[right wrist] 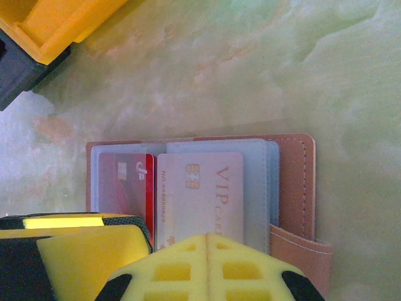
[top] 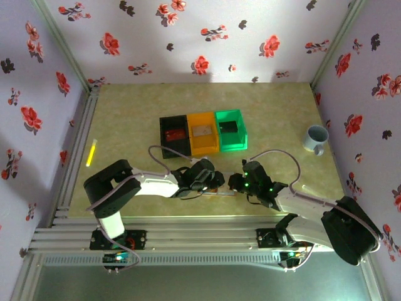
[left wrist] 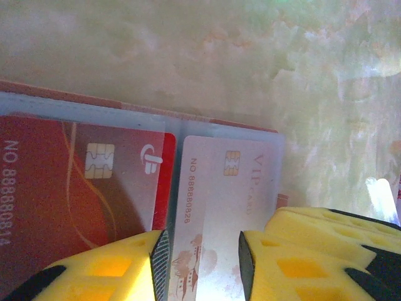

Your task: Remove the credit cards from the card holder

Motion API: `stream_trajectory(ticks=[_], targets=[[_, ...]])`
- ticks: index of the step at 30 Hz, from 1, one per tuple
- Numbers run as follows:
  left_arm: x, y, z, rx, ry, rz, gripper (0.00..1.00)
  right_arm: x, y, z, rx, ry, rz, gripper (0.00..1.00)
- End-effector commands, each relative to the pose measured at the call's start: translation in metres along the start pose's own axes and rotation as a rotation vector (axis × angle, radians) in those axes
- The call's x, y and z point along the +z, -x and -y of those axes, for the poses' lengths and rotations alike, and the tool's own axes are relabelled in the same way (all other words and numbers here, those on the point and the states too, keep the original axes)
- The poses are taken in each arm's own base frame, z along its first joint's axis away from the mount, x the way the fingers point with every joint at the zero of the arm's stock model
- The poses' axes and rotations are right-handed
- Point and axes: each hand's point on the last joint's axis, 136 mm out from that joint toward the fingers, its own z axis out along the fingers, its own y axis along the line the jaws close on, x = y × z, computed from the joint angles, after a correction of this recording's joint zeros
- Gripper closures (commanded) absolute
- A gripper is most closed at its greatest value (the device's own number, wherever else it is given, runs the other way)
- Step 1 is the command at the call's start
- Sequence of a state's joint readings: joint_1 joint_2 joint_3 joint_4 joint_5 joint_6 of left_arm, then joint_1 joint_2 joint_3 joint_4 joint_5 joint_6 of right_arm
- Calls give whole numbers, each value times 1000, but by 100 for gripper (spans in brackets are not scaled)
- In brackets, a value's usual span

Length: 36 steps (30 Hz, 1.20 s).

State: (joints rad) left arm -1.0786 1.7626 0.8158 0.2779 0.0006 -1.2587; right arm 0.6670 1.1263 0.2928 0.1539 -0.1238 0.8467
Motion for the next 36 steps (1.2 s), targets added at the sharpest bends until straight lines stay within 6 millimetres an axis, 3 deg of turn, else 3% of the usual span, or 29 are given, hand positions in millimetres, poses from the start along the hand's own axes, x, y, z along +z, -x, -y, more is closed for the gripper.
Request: stream_trajectory(ticks=[1,36], targets=[[6,2,-20,-13,50,16,64,1,0,5,5,-8,9,96],[14,-3,-35,-17,74,8,72,1,-19,45,43,-77,10,98]])
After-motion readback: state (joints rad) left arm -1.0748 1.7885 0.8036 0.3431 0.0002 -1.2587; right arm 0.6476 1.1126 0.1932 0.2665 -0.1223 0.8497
